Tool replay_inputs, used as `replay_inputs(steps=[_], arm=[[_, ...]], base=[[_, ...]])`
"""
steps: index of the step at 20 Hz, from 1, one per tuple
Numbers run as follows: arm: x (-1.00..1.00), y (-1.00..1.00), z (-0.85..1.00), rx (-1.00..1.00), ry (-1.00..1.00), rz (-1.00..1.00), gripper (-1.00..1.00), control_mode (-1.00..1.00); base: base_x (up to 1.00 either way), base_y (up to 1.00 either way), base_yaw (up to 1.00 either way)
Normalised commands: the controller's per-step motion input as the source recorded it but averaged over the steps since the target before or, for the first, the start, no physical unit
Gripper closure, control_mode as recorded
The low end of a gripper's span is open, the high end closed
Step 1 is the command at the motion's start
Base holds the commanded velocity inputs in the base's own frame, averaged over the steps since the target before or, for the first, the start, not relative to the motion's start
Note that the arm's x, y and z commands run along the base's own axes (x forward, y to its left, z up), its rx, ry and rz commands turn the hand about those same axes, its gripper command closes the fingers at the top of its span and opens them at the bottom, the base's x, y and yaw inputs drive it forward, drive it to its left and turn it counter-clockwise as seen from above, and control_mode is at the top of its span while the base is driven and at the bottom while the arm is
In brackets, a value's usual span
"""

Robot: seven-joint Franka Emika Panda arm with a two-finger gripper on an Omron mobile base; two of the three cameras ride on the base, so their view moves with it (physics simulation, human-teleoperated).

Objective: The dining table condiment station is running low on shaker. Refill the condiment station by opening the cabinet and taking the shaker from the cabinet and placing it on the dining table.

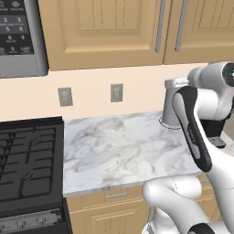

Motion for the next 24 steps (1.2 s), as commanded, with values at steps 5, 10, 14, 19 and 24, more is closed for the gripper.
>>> replay_inputs(steps=[5, 10, 14, 19, 24], arm=[[0.13, -0.45, 0.79, 0.08, -0.04, -0.04, -1.0, -1.0], [0.16, -0.24, 0.85, 0.11, -0.02, -0.02, -1.0, -1.0], [0.24, 0.0, 0.71, 0.06, 0.0, 0.0, -1.0, -1.0], [0.41, 0.0, 0.39, 0.06, 0.0, 0.0, -1.0, -1.0], [0.56, 0.0, 0.0, 0.0, 0.0, 0.0, -1.0, -1.0]], base=[[0.0, 0.0, 0.0], [0.0, 0.0, 0.0], [0.0, 0.0, 0.0], [0.0, 0.0, 0.0], [0.0, 0.0, 0.0]])
